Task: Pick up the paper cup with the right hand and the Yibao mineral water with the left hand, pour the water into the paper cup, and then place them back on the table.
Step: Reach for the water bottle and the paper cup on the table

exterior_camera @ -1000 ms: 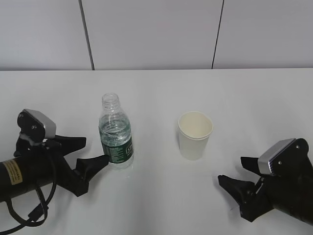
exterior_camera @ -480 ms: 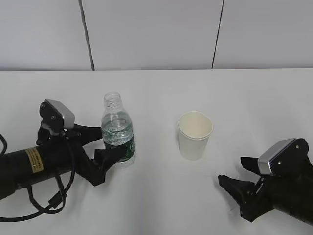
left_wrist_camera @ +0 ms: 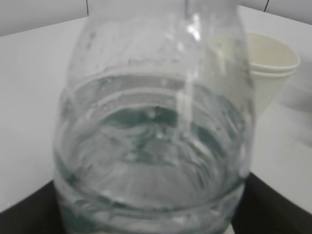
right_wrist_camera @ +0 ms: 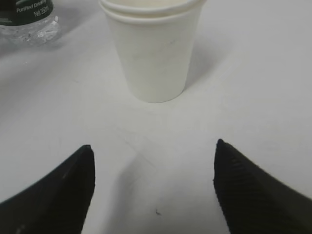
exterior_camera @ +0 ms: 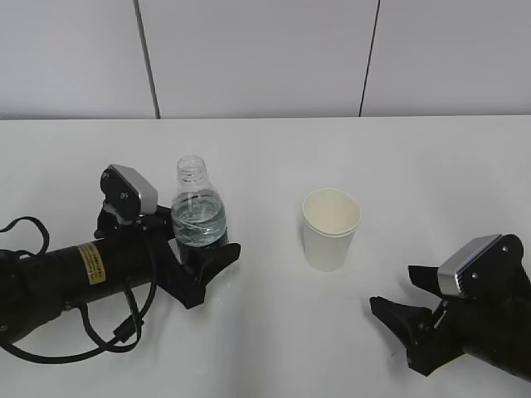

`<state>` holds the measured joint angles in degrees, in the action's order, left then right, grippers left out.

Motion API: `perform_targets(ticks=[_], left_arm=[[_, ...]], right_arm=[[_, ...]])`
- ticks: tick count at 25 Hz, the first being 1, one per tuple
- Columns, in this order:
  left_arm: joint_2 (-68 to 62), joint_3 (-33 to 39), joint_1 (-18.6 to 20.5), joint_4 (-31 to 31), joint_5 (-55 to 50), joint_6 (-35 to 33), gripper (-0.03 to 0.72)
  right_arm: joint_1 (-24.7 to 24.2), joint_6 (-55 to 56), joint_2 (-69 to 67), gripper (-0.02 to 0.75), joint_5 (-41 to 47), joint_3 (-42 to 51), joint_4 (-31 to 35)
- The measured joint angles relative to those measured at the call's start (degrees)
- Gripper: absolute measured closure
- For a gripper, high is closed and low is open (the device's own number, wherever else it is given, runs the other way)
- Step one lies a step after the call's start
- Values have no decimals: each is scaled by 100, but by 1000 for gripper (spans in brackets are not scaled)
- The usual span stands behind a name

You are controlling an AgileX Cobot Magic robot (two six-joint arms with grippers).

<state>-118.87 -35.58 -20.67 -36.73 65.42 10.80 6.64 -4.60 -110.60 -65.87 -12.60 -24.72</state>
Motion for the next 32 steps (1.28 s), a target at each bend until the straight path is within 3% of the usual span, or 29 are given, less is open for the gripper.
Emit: perform_targets(ticks=[17,32], left_arm=[[-115,-15,-60,176,4,0,168],[-115,-15,-60,203,-1,0,250]], right_arm=[[0,53,0,145,-12,-10,-7],[0,49,0,145,-12,-10,-7]])
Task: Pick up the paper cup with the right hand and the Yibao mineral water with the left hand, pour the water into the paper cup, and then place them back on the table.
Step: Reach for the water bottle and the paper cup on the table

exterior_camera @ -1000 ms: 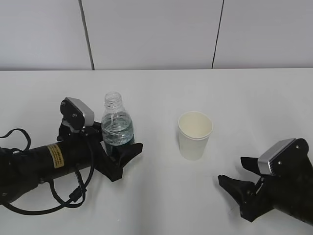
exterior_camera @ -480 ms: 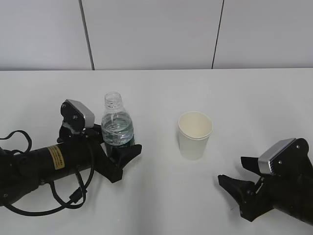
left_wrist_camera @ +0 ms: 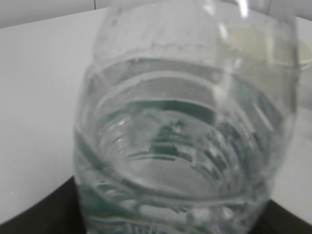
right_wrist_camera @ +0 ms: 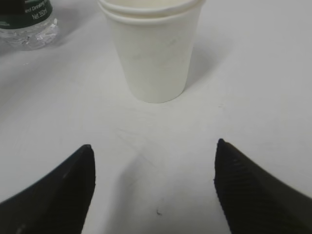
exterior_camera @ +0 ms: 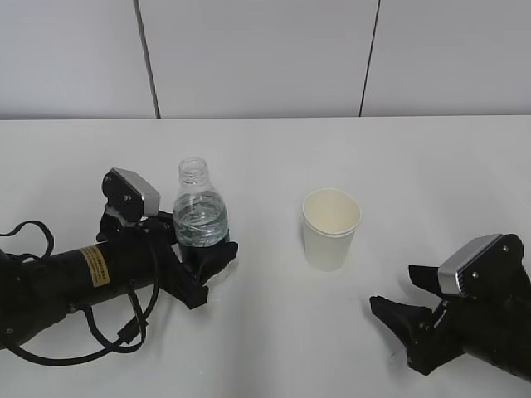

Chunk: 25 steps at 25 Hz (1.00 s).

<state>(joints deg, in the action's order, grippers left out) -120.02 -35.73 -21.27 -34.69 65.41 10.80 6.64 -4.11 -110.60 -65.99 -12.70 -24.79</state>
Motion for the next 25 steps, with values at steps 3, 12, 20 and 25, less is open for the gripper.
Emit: perform_targets(ticks=[3,12,20,25], left_arm=[[0,0,0,0,0,0,300],[0,0,0,0,0,0,335],[0,0,0,0,0,0,335],[0,0,0,0,0,0,335]], right_arm=[[0,0,0,145,0,0,0],[0,10,0,136,0,-270,-163],[0,324,-23,69,0,-564,-377],[0,338,-306,68,0,-789,-478]])
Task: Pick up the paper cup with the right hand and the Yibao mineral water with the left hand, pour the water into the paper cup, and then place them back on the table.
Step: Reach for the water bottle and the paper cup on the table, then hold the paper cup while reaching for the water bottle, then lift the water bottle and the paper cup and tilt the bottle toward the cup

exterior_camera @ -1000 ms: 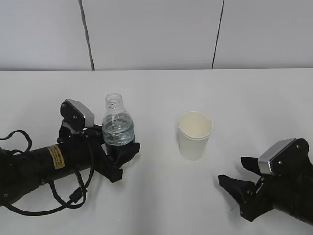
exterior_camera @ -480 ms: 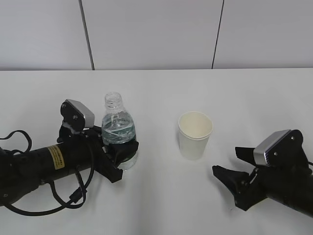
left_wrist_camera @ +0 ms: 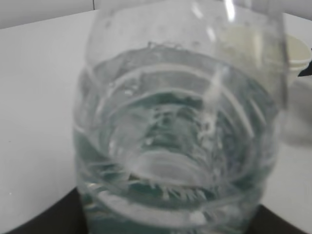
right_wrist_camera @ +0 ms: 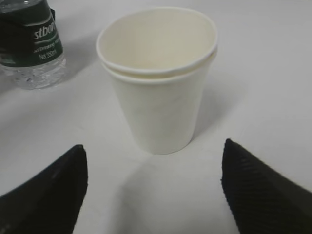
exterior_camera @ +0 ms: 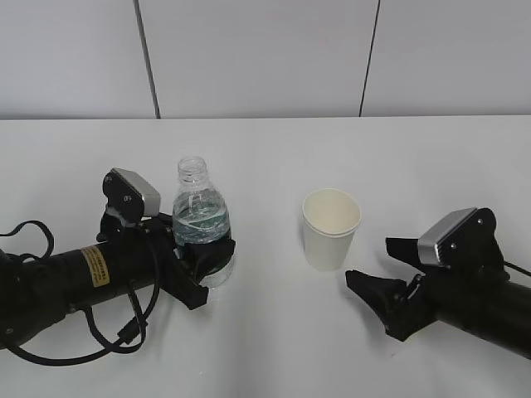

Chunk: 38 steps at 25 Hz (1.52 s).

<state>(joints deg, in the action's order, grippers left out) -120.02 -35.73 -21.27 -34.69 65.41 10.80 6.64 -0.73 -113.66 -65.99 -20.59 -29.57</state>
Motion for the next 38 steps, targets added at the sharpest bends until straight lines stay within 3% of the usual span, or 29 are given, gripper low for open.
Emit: perform_targets(ticks=[13,38], left_arm=[[0,0,0,0,0,0,335],[0,0,0,0,5,0,335]], right_arm=[[0,471,-797,67,0,-900,-79],[0,553,-1304,66,10,-1952,-1069]])
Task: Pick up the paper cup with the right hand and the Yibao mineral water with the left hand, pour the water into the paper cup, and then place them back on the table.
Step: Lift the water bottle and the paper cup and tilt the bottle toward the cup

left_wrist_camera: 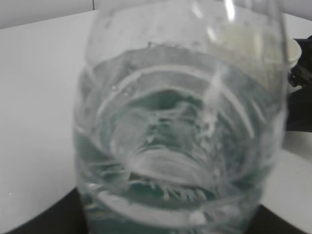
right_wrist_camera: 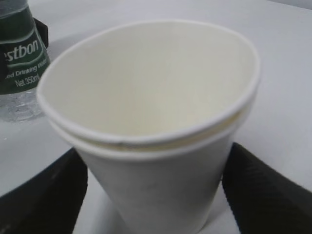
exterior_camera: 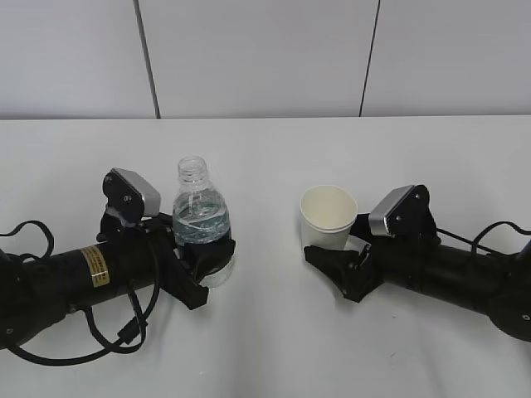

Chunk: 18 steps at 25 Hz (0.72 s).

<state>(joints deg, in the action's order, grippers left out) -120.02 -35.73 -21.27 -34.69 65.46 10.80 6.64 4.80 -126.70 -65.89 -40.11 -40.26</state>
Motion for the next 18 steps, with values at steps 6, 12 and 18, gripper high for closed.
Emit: perform_targets(ticks=[6,12,18], left_arm=[[0,0,0,0,0,0,335],[0,0,0,0,0,0,335],[0,0,0,0,0,0,335]], right_arm=[[0,0,0,68,0,-133,-23],[0,10,-50,72,0,-207,-34],[0,44,-97,125,0,-216,-34]])
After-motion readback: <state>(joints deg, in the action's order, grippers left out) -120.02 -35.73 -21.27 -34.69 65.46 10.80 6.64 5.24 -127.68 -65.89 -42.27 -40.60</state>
